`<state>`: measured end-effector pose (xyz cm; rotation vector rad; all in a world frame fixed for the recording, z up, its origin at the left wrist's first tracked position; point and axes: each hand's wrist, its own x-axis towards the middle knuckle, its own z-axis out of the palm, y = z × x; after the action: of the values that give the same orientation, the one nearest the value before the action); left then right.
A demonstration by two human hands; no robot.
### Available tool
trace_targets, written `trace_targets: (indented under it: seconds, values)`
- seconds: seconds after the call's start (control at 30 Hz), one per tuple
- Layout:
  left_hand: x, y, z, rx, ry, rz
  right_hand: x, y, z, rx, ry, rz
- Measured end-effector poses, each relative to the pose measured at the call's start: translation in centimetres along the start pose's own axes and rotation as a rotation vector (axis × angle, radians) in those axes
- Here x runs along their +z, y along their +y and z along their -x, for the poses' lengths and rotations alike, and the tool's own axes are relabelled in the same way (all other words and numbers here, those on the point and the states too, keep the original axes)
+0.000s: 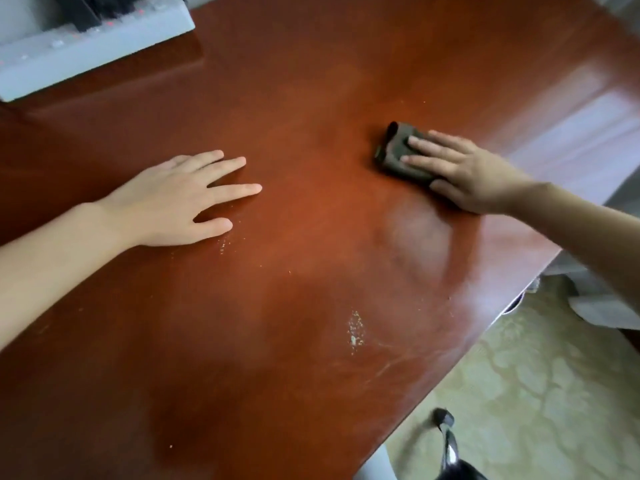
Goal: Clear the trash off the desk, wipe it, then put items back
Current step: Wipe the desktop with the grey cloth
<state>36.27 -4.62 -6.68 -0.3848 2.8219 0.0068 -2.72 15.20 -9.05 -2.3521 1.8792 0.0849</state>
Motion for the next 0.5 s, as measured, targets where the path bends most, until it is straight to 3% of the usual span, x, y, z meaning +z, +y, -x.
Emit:
trace_targets:
  seconds: [0.13, 0.23, 0.3, 0.4, 0.5]
  values:
    - [0.7, -0.5, -0.4, 0.041, 0.021, 0.027, -0.5, 5.7, -3.6, 0.491, 0.148, -0.170]
    - [0.9, -1.2, -0.7, 0.057, 0.013, 0.057, -1.2, 6.5, -6.7, 0.637, 0.158, -0.276]
    - [0.7, -1.2, -0.9, 0.044, -0.024, 0.057, -1.5, 4.5, -8.0, 0.509, 0.124, -0.261]
    - [0.7, -0.7, -0.7, 0.017, -0.046, 0.053, -0.3, -3.0, -6.6, 0.029, 0.091, -0.198]
    - [0.6, -0.3, -0.5, -0.008, -0.030, 0.061, 1.1, -12.7, -1.2, -0.236, 0.038, -0.223]
